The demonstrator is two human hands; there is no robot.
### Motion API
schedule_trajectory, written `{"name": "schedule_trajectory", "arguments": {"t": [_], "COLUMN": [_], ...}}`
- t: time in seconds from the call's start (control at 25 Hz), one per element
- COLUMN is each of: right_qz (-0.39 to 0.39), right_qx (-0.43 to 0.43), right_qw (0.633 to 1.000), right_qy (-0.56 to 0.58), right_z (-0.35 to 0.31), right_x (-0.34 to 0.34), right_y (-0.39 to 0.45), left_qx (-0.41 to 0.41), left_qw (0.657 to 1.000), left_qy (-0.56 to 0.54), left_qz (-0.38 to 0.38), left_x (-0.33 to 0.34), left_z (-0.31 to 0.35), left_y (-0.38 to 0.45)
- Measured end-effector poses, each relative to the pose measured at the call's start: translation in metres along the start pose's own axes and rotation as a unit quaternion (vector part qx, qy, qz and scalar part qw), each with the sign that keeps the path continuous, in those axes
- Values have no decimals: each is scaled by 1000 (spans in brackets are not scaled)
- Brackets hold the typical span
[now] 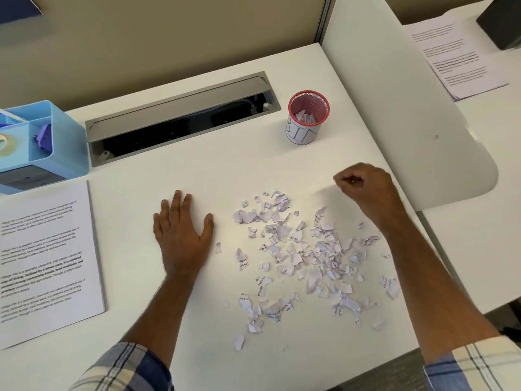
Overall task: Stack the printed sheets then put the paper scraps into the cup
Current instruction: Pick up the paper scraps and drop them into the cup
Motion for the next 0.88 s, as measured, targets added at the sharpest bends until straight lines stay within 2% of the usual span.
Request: {"name": "schedule_trajectory", "arguments": {"t": [0.16, 0.28, 0.4, 0.52, 0.6, 0.72, 0.88], "right_qz": [30, 57, 64, 8, 12, 58, 124], "right_qx": [-34, -70, -99, -108, -107, -113, -87], "right_qw": [996, 994, 993, 986, 985, 986, 988], "right_qy": [70, 70, -4, -127, -138, -112, -6], "right_z": [-46, -78, -94, -92, -88, -85, -69], "right_x": [-6, -6, 3, 14, 14, 11, 0], "right_y": [51, 90, 124, 145, 149, 140, 106], "left_qx": [2, 2, 5, 4, 5, 5, 13], "left_qw": [1000, 1000, 1000, 1000, 1000, 1000, 1000], "left_qy": [2, -2, -4, -2, -3, 4, 2], "left_qz": [-3, -5, -11, -12, -16, -13, -2], "left_x": [-1, -2, -3, -4, -4, -4, -2], "left_z": [0, 1, 2, 1, 1, -1, -1], "left_y": [0, 1, 1, 2, 2, 0, 1]}}
Point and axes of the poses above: each hand's wrist, its own y-axis towards the middle knuckle, its own x-axis out of the palm, z = x × y, the point moved 3 cm from there along y, towards the middle knuckle, and after that the axes turned 2 degrees about x, right-handed, at the moved point
